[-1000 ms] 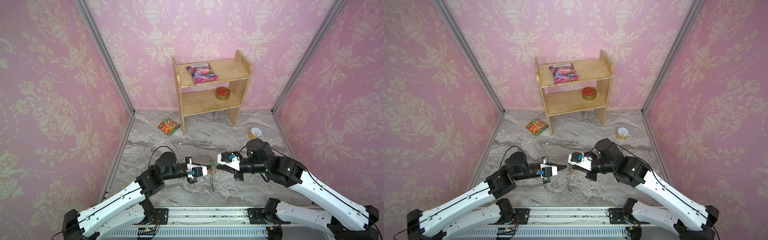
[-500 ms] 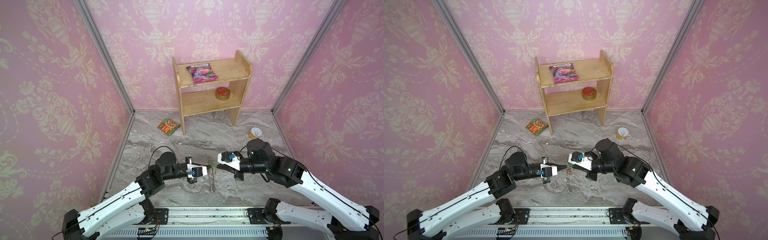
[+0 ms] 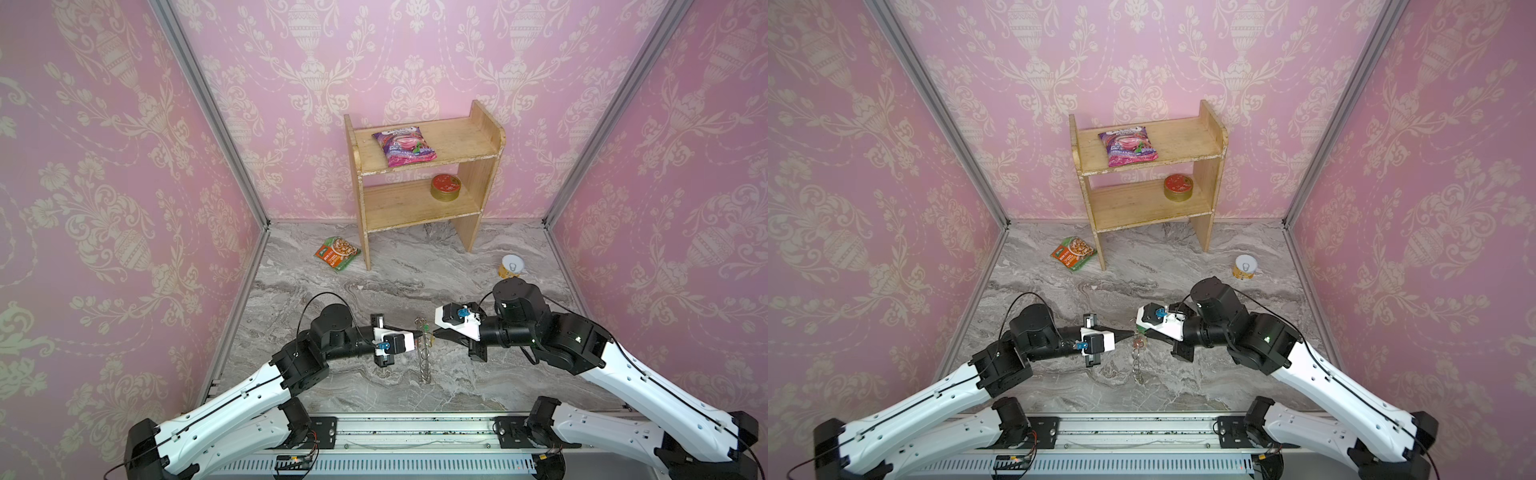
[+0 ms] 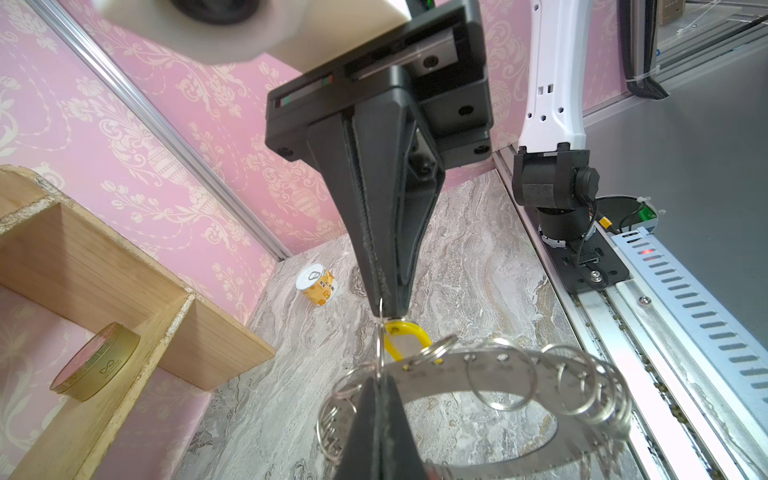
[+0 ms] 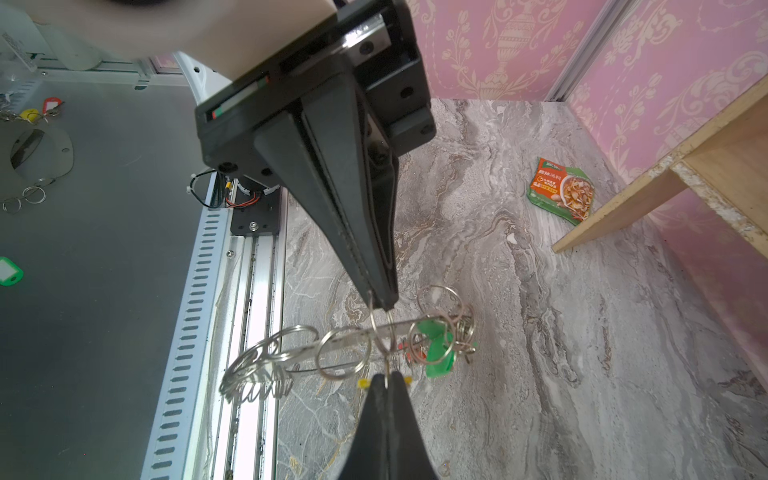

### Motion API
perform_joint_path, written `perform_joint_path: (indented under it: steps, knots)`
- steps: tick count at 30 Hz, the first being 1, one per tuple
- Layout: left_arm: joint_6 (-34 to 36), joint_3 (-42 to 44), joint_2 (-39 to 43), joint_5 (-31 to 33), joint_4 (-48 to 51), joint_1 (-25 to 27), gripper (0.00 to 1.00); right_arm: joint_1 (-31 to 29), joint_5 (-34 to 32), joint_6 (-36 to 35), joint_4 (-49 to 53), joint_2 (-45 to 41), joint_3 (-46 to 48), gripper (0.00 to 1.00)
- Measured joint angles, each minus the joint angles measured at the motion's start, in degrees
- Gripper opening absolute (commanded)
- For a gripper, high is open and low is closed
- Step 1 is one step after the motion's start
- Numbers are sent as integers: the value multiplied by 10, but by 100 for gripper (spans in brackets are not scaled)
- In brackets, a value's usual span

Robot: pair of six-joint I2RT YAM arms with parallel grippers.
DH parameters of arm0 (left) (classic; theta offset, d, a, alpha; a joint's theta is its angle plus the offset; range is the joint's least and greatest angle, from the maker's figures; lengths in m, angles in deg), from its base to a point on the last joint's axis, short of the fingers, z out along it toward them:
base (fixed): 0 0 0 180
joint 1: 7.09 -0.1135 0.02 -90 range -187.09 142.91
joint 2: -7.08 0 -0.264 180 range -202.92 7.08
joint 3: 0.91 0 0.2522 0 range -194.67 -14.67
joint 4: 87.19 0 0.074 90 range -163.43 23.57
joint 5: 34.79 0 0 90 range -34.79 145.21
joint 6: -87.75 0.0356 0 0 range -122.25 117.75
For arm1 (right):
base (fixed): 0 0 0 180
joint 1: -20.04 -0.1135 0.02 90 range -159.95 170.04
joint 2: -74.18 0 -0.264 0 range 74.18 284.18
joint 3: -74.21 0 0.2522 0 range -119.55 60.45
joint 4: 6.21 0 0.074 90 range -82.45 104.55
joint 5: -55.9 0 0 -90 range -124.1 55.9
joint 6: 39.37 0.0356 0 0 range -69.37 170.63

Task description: Put the keys on the keyring

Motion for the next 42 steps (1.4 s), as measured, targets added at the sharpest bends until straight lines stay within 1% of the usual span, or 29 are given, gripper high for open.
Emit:
perform_joint_path:
  steps: [11,22,42]
  knots:
    - [0,0,0,0,0,0,0,0,5,0,-4,1,0,0]
    - [0,0,0,0,0,0,0,0,-14,0,-4,-7,0,0]
    - [0,0,4,0,0,0,0,0,7,0,-4,-3,0,0]
